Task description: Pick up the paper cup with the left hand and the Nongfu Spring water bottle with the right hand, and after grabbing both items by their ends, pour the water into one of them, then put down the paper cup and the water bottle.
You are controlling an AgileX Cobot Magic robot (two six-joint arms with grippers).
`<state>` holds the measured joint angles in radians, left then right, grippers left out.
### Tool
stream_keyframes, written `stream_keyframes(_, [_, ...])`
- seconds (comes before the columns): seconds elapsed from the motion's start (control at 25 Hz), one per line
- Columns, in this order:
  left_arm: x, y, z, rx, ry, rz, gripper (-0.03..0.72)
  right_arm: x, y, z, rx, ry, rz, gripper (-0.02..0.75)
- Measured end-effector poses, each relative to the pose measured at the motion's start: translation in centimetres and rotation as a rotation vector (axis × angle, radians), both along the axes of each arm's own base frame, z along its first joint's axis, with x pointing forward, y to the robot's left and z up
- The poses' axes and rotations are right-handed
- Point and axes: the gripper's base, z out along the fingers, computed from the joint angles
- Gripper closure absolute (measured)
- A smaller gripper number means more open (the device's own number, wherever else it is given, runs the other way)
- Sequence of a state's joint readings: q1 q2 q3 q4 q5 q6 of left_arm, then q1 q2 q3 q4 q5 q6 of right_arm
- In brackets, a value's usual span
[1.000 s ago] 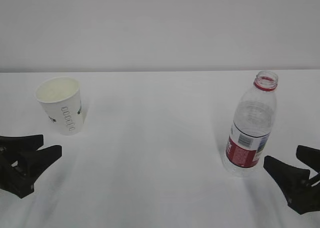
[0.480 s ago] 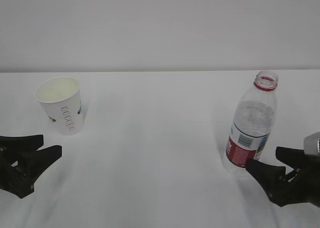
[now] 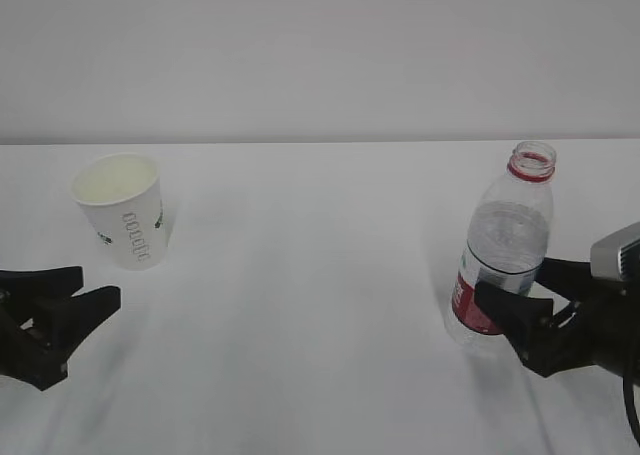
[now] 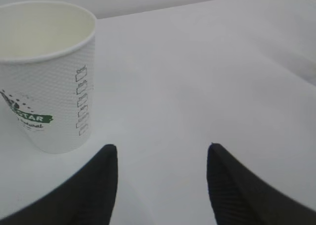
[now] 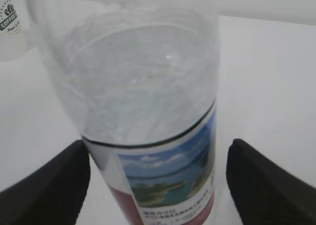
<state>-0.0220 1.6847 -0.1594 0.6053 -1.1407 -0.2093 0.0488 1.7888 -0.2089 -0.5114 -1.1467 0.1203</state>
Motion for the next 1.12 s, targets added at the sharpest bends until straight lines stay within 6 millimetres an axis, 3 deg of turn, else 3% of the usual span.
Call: stream_keyframes(1.12, [0.3, 0.4, 0.0, -0.007, 0.000, 0.054, 0.267, 3.5, 0.7, -1.1, -0.007, -0.029, 0.077, 0.084])
